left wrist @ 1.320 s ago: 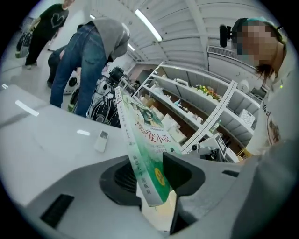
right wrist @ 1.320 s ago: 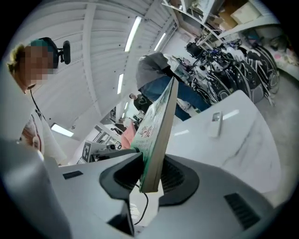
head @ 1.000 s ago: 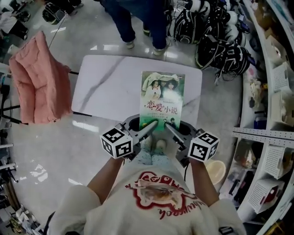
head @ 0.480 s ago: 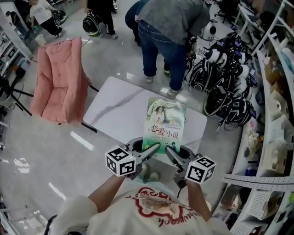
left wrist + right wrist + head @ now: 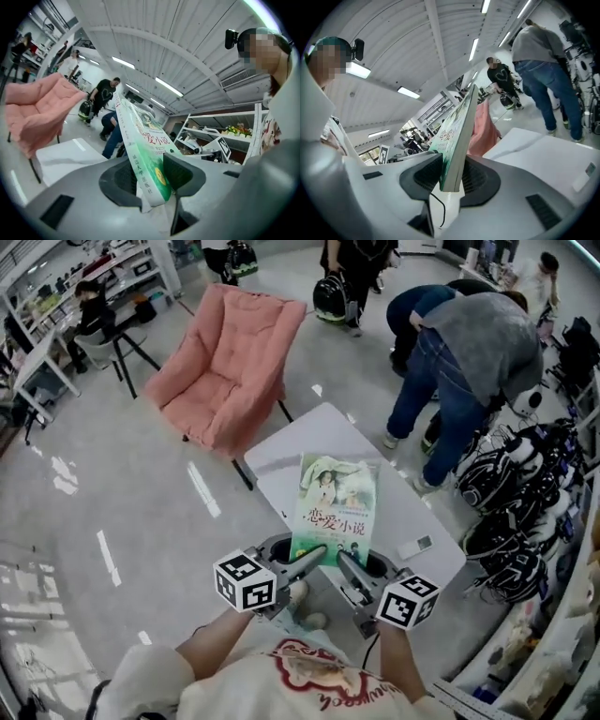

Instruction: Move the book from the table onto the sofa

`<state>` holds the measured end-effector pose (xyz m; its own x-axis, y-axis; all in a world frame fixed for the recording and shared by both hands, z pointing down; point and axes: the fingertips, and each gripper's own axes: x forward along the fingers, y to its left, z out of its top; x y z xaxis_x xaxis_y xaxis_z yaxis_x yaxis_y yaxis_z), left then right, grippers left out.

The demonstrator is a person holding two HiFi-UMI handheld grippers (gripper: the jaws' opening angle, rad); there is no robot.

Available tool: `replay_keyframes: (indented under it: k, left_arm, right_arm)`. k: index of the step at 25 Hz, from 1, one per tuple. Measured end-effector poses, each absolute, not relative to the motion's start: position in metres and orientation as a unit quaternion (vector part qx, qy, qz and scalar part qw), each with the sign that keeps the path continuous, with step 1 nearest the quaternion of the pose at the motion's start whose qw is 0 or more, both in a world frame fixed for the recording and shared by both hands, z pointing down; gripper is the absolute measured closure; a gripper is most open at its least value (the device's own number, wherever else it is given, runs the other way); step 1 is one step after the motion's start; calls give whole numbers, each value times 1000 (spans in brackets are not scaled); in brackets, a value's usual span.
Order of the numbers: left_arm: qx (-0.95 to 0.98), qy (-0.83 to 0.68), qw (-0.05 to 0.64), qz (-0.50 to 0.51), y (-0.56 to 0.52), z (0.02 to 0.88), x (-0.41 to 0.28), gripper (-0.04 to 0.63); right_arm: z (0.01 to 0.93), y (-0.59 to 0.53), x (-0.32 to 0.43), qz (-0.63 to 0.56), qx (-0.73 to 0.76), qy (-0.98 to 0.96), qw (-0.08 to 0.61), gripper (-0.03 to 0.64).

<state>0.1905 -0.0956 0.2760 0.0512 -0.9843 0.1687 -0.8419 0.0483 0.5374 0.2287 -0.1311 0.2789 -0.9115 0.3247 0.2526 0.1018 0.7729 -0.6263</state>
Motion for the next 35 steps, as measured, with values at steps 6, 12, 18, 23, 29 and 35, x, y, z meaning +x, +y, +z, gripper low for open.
replay_keyframes:
  k: [6, 12, 18, 23, 29, 35]
  left_arm:
    - [589, -755, 235, -168, 10, 267, 130, 440]
    - [532, -797, 213, -189, 49, 267, 115, 440]
    - [519, -800, 209, -216, 94, 255, 39, 439]
    - [518, -803, 199, -218, 104, 268, -7, 439]
    - [524, -804, 188, -208, 130, 264, -117, 439]
    - [526, -810, 174, -194, 170, 245, -211, 440]
  right_arm:
    - [271, -35, 158, 299, -234, -903, 199, 512]
    - [272, 1, 136, 287, -297, -885, 214, 512]
    - [257, 45, 58, 277, -307, -881, 229, 512]
    - [270, 55, 12, 278, -308, -881, 229, 512]
    - [267, 81, -97, 283, -310, -883, 211, 512]
    - [250, 121, -191, 295, -314, -883, 185, 512]
